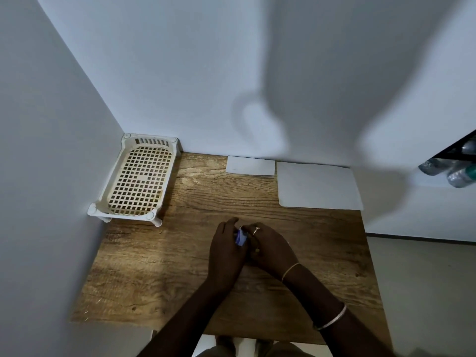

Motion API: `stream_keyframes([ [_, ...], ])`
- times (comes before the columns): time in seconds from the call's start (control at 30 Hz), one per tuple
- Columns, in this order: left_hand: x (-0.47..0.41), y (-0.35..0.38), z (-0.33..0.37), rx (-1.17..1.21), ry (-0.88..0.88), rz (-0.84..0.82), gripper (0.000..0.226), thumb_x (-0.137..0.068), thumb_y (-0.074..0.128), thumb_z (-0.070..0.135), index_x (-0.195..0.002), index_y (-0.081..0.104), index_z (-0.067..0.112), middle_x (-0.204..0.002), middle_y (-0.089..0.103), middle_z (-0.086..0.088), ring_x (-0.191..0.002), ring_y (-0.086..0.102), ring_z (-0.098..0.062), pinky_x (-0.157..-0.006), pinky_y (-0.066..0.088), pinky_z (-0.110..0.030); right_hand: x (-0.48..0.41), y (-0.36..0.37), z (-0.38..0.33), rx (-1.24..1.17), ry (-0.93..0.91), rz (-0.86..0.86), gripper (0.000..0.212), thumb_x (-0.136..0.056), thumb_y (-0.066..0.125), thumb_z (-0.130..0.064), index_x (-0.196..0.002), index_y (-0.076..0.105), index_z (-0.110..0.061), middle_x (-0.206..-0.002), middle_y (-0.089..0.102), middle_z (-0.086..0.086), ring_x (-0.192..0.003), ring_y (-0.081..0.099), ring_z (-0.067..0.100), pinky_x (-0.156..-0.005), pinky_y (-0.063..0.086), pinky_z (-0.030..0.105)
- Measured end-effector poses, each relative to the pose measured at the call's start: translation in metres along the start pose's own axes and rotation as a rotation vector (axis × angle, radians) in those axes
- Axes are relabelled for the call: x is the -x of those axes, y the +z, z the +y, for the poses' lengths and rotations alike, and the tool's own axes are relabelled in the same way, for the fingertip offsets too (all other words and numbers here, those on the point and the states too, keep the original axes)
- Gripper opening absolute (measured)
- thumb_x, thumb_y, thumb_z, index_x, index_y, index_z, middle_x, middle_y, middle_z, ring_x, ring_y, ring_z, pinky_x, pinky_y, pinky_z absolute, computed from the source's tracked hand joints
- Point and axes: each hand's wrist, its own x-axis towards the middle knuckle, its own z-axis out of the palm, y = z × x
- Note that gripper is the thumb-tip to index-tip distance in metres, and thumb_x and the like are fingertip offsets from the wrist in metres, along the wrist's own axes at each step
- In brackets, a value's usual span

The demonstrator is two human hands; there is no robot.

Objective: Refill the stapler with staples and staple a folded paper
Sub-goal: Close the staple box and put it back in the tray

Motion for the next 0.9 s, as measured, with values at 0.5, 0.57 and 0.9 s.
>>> stream_keyframes([
  [0.5,0.004,0.031,0.002,-0.091,0.248,-0.256,0.064,-0.077,0.077,0.021,-0.137,0.055,0.015,-0.137,0.054,0.000,-0.123,0.051,-0.012,-0.104,0.037,-0.016,0.031,-0.017,0.046,-0.016,0.164,0.068,0.039,-0.088,0.068,-0.036,-0.126,0.063,-0.027,-0.117,0.065,-0.004,-0.105,0.061,0.014,-0.083,0.046,0.022],
  [0.57,0.005,0.029,-0.008,-0.168,0.232,-0.303,0.077,-0.080,0.078,0.017,-0.149,0.044,0.016,-0.153,0.042,-0.002,-0.139,0.039,-0.015,-0.111,0.020,-0.010,0.029,-0.015,0.047,-0.018,0.166,0.053,0.043,-0.088,0.067,-0.036,-0.130,0.061,-0.027,-0.119,0.065,-0.006,-0.107,0.061,0.013,-0.085,0.046,0.020],
  [0.9,-0.014,0.024,-0.009,-0.299,0.343,-0.356,0.076,-0.086,0.064,0.000,-0.155,0.035,0.013,-0.152,0.047,-0.005,-0.139,0.041,-0.021,-0.114,0.033,-0.029,0.012,-0.014,0.055,0.069,0.116,-0.059,0.061,-0.081,0.071,-0.036,-0.139,0.051,-0.029,-0.121,0.069,-0.002,-0.107,0.065,0.015,-0.088,0.049,0.024],
])
